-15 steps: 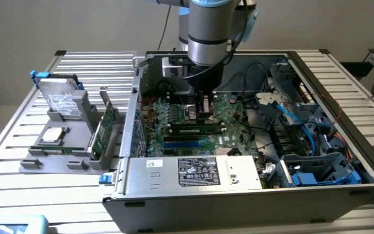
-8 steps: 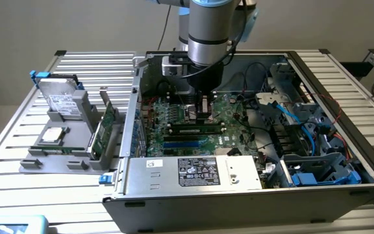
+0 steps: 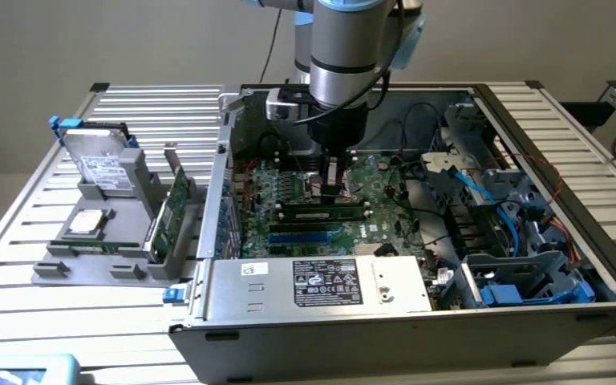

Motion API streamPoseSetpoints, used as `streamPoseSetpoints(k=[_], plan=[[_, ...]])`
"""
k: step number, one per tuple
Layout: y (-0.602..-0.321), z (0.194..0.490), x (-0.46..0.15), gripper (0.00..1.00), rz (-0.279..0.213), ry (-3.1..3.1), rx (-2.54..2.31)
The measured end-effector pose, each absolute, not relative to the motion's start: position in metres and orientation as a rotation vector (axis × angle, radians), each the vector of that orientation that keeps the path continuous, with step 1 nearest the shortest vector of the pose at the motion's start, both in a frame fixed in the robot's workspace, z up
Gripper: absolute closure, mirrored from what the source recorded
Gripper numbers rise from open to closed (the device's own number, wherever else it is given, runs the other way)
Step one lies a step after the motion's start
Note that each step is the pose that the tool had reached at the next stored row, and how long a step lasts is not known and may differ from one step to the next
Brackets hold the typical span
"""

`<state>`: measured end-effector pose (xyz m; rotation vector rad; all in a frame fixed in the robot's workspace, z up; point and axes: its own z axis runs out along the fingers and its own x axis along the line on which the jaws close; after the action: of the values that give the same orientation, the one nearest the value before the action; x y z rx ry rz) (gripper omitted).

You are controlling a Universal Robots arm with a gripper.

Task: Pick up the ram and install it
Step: 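Press down the ram until it locks into place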

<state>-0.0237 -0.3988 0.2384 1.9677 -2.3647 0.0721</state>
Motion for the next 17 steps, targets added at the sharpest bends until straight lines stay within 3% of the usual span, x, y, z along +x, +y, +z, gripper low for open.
streamPoseSetpoints(k=[17], plan=[[-0.3988, 0.2384, -0.0236, 0.89, 0.06, -2.572, 1.679]])
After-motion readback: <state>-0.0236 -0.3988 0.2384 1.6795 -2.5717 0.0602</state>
